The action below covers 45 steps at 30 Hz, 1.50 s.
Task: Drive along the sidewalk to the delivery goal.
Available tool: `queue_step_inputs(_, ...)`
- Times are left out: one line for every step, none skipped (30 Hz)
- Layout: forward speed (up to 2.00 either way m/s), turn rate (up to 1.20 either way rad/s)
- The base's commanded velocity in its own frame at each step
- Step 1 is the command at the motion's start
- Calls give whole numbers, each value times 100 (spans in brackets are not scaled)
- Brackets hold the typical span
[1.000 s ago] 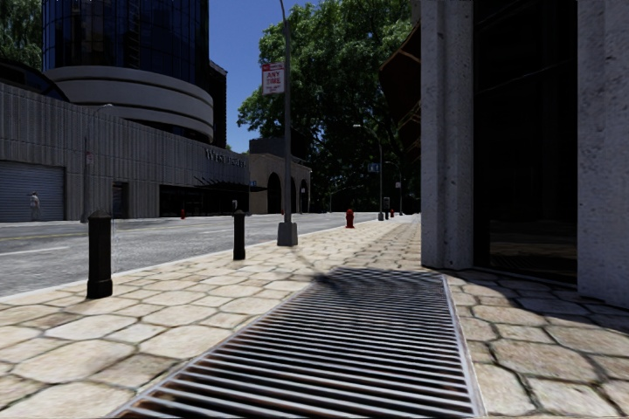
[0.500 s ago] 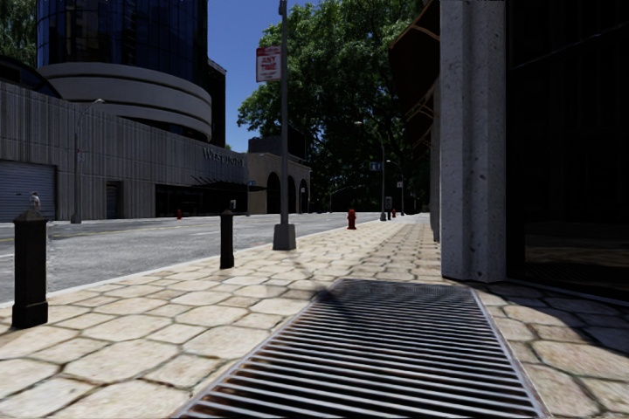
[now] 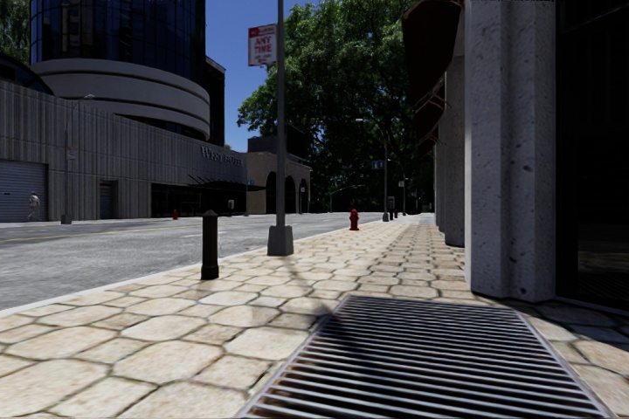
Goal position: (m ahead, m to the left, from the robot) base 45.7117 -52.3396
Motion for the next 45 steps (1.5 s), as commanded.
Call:
queue_step_inputs(149, 0)
queue_step_inputs(149, 0)
queue_step_inputs(149, 0)
queue_step_inputs(149, 0)
queue_step_inputs(149, 0)
queue_step_inputs(149, 0)
queue_step_inputs(149, 0)
queue_step_inputs(149, 0)
queue_step_inputs(149, 0)
queue_step_inputs(149, 0)
queue_step_inputs(149, 0)
queue_step_inputs(149, 0)
queue_step_inputs(149, 0)
queue_step_inputs(149, 0)
queue_step_inputs(149, 0)
queue_step_inputs(149, 0)
queue_step_inputs(149, 0)
queue_step_inputs(149, 0)
queue_step_inputs(149, 0)
queue_step_inputs(149, 0)
queue_step_inputs(149, 0)
queue_step_inputs(149, 0)
queue_step_inputs(149, 0)
queue_step_inputs(149, 0)
queue_step_inputs(149, 0)
queue_step_inputs(149, 0)
queue_step_inputs(149, 0)
queue_step_inputs(149, 0)
queue_step_inputs(149, 0)
queue_step_inputs(149, 0)
queue_step_inputs(149, -2)
queue_step_inputs(149, -2)
queue_step_inputs(149, -20)
queue_step_inputs(149, -20)
queue_step_inputs(149, -25)
queue_step_inputs(149, -28)
queue_step_inputs(149, -29)
queue_step_inputs(149, -31)
queue_step_inputs(149, -37)
queue_step_inputs(149, -46)
queue_step_inputs(149, -55)
queue_step_inputs(149, -67)
queue_step_inputs(149, -84)
queue_step_inputs(149, -95)
queue_step_inputs(149, -99)
